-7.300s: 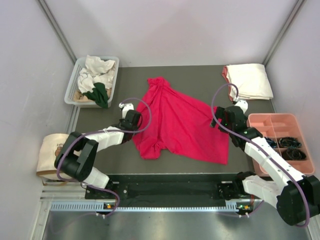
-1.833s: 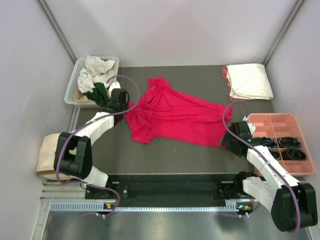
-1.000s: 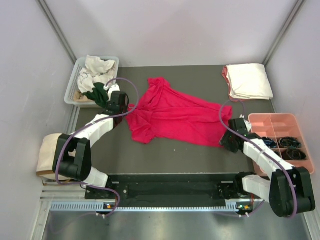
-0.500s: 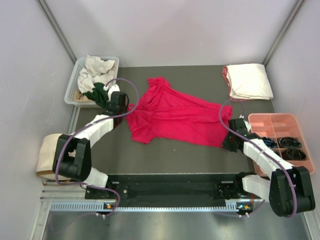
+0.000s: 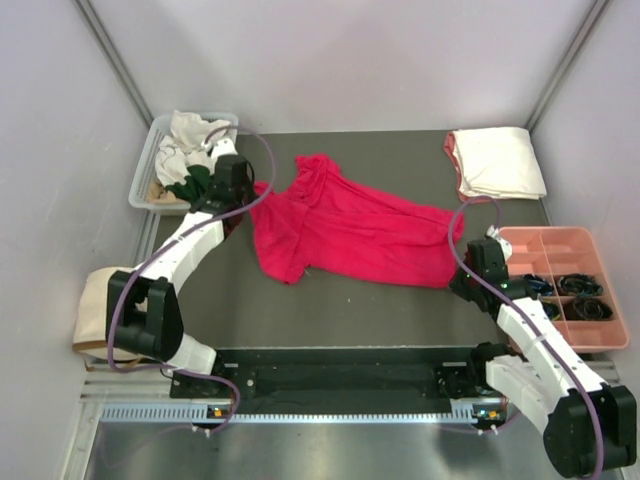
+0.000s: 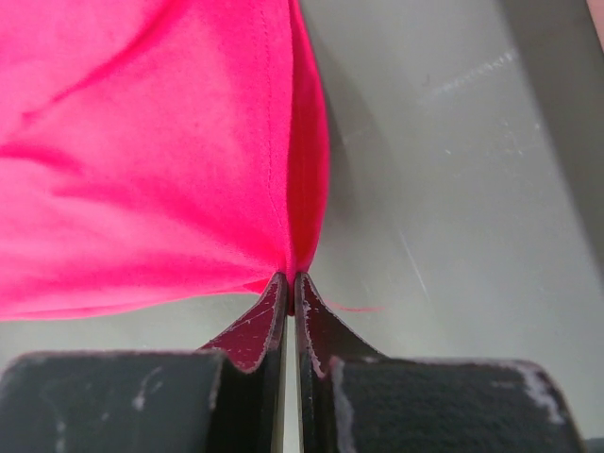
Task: Fold and stack the t-shirts
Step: Flatten out the tshirt
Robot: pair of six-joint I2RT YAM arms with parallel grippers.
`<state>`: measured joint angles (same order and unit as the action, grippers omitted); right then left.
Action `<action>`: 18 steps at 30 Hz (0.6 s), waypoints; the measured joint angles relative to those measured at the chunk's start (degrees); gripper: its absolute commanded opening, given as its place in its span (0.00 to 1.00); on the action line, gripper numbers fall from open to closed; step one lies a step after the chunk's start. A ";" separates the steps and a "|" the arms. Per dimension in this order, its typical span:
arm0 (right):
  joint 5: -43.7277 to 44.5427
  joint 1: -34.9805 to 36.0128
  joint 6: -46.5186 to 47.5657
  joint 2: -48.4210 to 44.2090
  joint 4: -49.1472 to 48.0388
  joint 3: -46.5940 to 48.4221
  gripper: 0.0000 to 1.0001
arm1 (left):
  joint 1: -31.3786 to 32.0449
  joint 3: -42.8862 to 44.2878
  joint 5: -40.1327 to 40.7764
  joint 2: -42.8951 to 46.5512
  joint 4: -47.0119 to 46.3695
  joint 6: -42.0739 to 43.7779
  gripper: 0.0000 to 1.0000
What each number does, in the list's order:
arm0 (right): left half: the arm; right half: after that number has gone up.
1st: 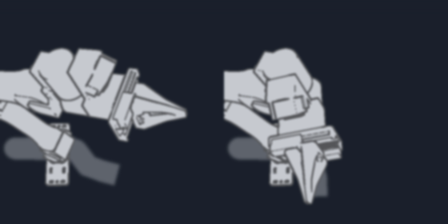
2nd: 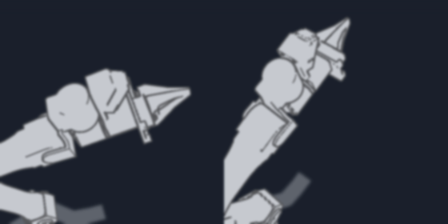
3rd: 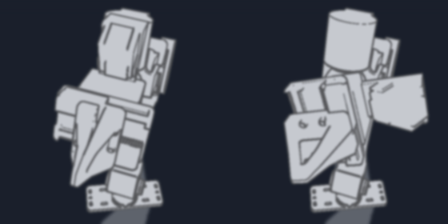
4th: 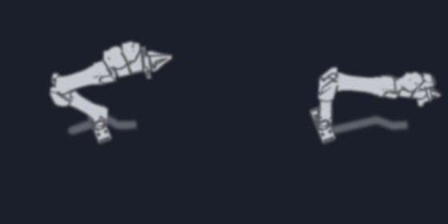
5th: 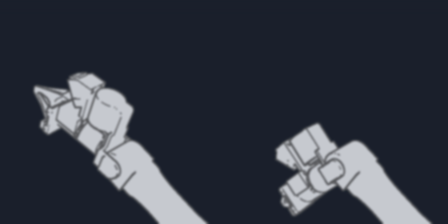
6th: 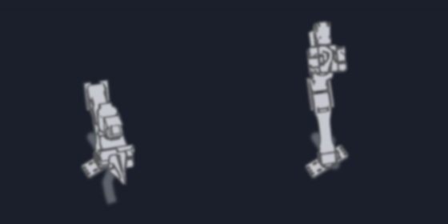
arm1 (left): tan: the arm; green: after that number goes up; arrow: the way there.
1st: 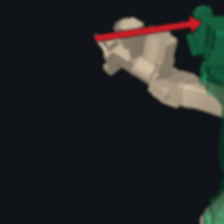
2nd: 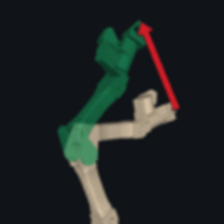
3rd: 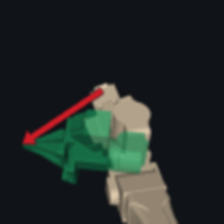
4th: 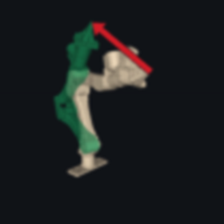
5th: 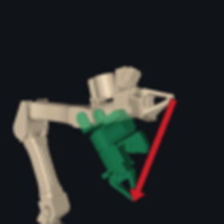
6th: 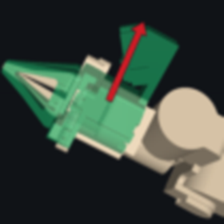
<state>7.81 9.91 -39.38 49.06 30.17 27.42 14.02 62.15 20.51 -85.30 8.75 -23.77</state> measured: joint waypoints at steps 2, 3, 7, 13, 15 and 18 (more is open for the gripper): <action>0.07 0.00 0.24 0.00 0.52 0.00 0.00 | -0.02 3.45 0.00 -0.59 -0.22 0.85 0.00; 0.07 0.00 0.28 -0.09 0.83 0.00 0.00 | 0.00 4.98 0.13 -1.07 -0.07 1.29 0.00; 0.13 0.00 0.28 -0.66 1.20 0.00 0.00 | -0.13 9.75 0.68 -4.04 -0.04 3.06 0.00; 1.18 0.04 0.28 -1.60 1.42 0.00 0.00 | -1.97 12.22 0.96 -7.67 0.87 4.68 0.00; 1.51 0.04 0.31 -1.90 1.62 0.04 0.00 | -2.97 13.51 0.96 -8.98 1.75 4.96 0.00; 1.92 0.04 0.35 -2.34 2.23 0.28 0.00 | -4.11 14.36 0.35 -9.46 2.78 5.31 0.00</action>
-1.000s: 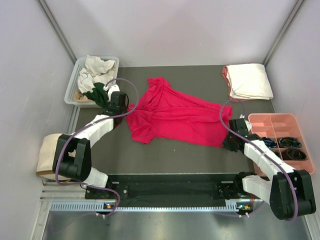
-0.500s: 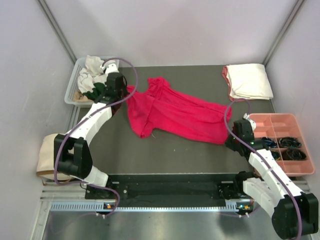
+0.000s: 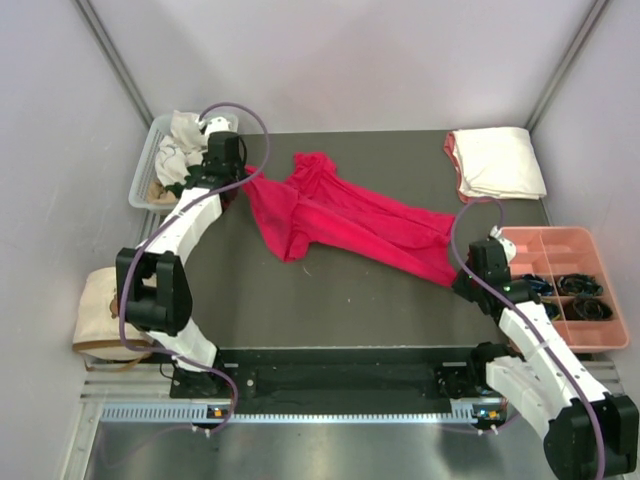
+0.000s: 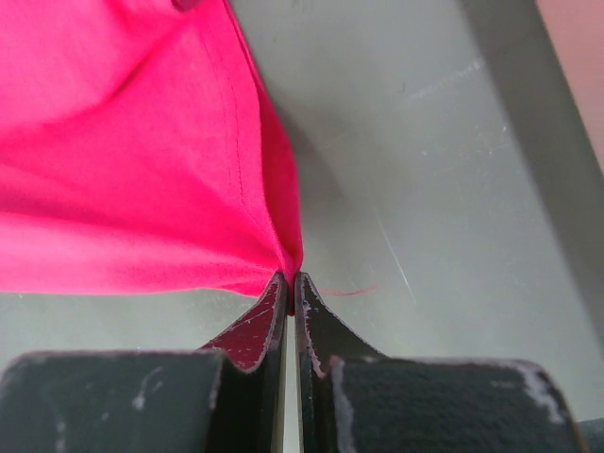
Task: Fold and stack the t-shirts
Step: Flatten out the tshirt
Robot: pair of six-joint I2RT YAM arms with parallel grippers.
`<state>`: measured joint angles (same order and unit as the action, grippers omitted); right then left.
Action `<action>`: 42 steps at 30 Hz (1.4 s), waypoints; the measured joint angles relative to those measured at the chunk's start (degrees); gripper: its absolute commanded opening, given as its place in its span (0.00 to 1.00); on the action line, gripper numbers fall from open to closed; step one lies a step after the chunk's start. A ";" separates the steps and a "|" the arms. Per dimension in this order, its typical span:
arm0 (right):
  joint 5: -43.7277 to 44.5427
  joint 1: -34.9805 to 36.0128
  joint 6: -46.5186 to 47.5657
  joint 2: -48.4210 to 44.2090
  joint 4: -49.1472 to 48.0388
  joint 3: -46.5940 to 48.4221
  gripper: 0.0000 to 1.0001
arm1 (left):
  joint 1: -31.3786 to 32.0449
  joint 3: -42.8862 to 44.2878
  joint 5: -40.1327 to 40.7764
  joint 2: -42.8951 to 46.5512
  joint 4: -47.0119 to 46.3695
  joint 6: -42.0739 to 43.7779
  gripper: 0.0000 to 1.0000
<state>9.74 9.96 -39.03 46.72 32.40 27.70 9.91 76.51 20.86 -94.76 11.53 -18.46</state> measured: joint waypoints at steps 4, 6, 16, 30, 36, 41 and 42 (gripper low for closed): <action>1.31 0.00 0.20 -1.05 0.59 1.09 0.00 | -0.39 0.17 -3.34 2.40 2.64 -0.09 0.00; 2.03 0.00 0.46 -1.51 0.76 1.81 0.00 | -0.31 -0.98 -5.81 6.38 3.72 -0.35 0.00; 2.43 0.00 0.94 -0.37 0.24 2.73 0.00 | -0.28 -11.74 -10.43 40.46 10.16 -1.81 0.00; 2.43 0.00 1.46 1.68 -0.24 2.73 0.00 | -0.37 -11.80 -8.09 22.56 9.88 -1.81 0.00; 2.43 0.00 1.51 1.70 -0.22 2.73 0.00 | -0.39 -10.86 -8.13 11.87 4.28 -2.62 0.00; 2.40 0.00 1.55 1.66 -0.24 2.75 0.00 | -0.39 -7.87 -7.34 2.25 1.36 -2.71 0.00; 2.40 0.00 1.55 1.66 -0.24 2.75 0.00 | -0.39 -7.17 -7.13 0.98 0.92 -2.67 0.00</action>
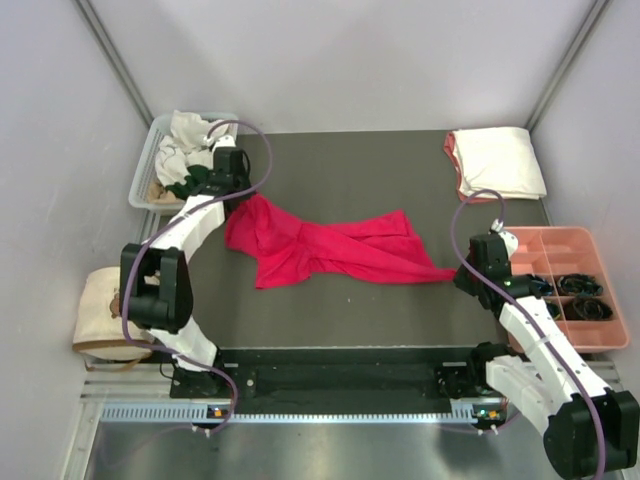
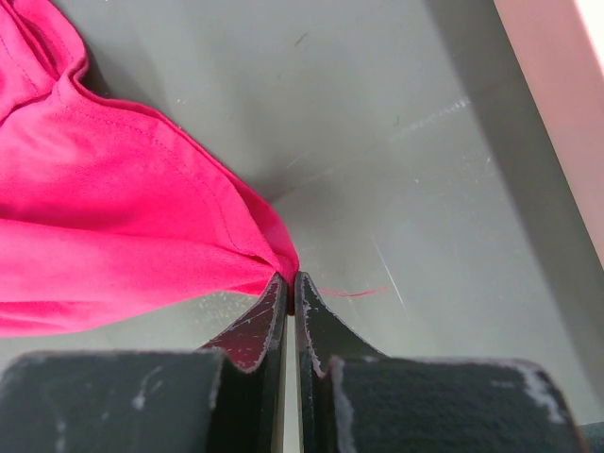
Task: Fold and stack the t-shirts
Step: Flatten out the tshirt
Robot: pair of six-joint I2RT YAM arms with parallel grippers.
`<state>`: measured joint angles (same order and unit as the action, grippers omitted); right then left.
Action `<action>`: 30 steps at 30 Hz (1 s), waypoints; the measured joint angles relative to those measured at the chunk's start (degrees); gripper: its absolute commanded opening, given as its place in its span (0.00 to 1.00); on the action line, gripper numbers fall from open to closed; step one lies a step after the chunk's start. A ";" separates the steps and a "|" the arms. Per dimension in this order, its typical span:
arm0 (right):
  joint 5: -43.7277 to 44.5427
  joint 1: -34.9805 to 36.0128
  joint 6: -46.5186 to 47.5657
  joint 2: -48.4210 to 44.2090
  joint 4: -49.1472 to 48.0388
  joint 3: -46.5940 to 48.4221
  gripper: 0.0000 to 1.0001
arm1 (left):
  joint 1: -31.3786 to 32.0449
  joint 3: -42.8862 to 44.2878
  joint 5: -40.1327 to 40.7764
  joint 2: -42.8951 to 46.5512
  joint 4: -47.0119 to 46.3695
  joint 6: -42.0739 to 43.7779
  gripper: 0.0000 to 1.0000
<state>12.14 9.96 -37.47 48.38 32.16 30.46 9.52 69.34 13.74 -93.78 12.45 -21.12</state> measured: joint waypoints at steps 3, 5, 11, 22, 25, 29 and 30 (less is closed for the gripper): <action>-0.02 0.00 0.00 0.00 0.00 -0.02 0.00 | 0.00 3.45 0.83 -3.69 -1.75 0.33 0.00; -0.04 0.00 0.00 0.00 -0.02 -0.02 0.00 | 0.00 6.64 1.31 -6.12 -2.73 0.81 0.06; -0.28 0.00 0.15 0.00 -0.31 -0.02 0.00 | 0.00 11.78 4.57 -10.03 -5.62 2.56 0.96; -1.62 0.00 0.46 0.72 -2.10 -0.11 0.00 | 1.38 2.03 4.98 0.28 -5.84 -1.75 0.99; -2.25 0.00 0.46 1.57 -3.37 -0.42 0.00 | 6.45 -7.85 4.98 11.04 -5.01 -4.15 0.96; -3.23 0.00 0.50 2.67 -3.82 -0.81 0.00 | 15.96 -20.83 4.70 23.87 -5.14 -8.48 0.88; -3.41 0.00 0.68 3.04 -3.93 -0.81 0.00 | 17.77 -24.09 4.66 26.21 -5.07 -9.70 0.86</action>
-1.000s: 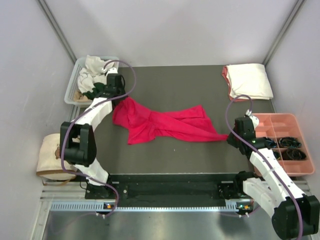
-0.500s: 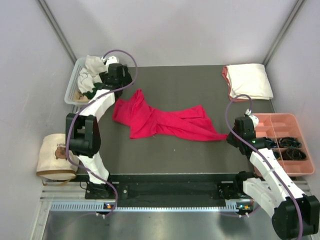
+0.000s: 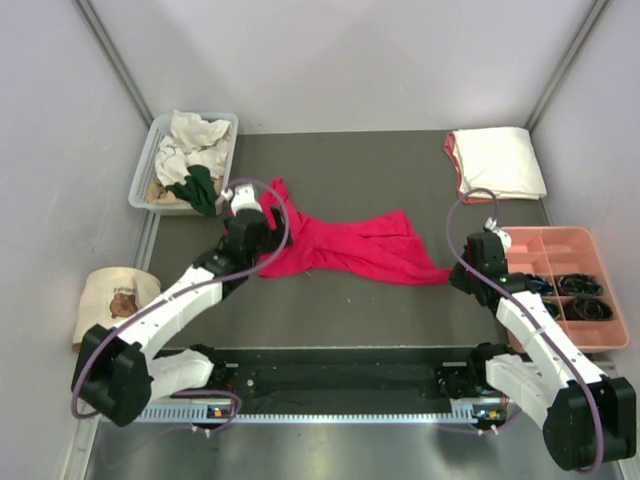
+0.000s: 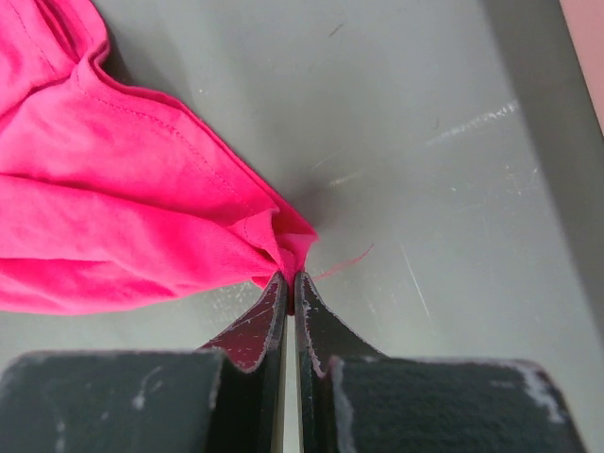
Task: Fold and stack the t-shirts
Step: Flatten out the tshirt
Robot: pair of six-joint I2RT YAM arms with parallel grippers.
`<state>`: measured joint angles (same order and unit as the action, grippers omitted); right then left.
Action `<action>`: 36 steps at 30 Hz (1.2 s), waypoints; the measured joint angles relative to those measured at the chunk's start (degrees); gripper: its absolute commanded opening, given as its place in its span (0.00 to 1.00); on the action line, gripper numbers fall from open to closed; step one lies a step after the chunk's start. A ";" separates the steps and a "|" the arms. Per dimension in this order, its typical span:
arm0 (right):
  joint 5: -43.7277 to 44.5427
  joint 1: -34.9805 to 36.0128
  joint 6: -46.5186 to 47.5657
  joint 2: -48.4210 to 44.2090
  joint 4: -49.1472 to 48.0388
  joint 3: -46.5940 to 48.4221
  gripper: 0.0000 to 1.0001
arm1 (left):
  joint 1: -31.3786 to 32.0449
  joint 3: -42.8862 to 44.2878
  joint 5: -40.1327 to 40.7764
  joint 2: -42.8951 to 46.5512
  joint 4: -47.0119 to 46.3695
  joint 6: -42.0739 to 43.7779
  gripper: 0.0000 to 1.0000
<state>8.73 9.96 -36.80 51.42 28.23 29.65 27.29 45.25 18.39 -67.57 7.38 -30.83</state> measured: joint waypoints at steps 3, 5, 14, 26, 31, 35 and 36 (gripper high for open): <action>-0.35 0.00 0.46 0.79 -0.50 0.00 0.00 | 2.51 -7.26 0.81 2.73 1.14 -3.45 0.85; -0.59 0.00 0.76 1.14 -0.83 0.00 0.00 | 2.91 -9.88 1.46 2.01 3.08 -5.57 0.82; -1.18 0.00 0.81 1.16 -1.11 0.00 0.00 | 2.93 -12.02 5.97 -3.04 3.56 -10.86 0.55; -1.18 0.00 0.81 1.16 -1.18 0.00 0.00 | 2.93 -12.02 8.83 -8.17 3.28 -12.20 0.49; -1.29 0.00 0.81 1.16 -1.18 0.00 0.00 | 2.93 -12.02 9.62 -8.59 3.17 -12.31 0.42; -1.29 0.00 0.83 1.16 -1.16 0.00 0.00 | 2.93 -12.02 9.77 -9.16 2.99 -12.55 0.35; -1.29 0.00 0.83 1.16 -1.16 0.00 0.00 | 2.93 -12.02 9.77 -9.29 2.95 -12.55 0.33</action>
<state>7.44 9.96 -35.97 52.58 27.07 29.65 30.22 33.23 28.16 -76.86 10.33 -43.38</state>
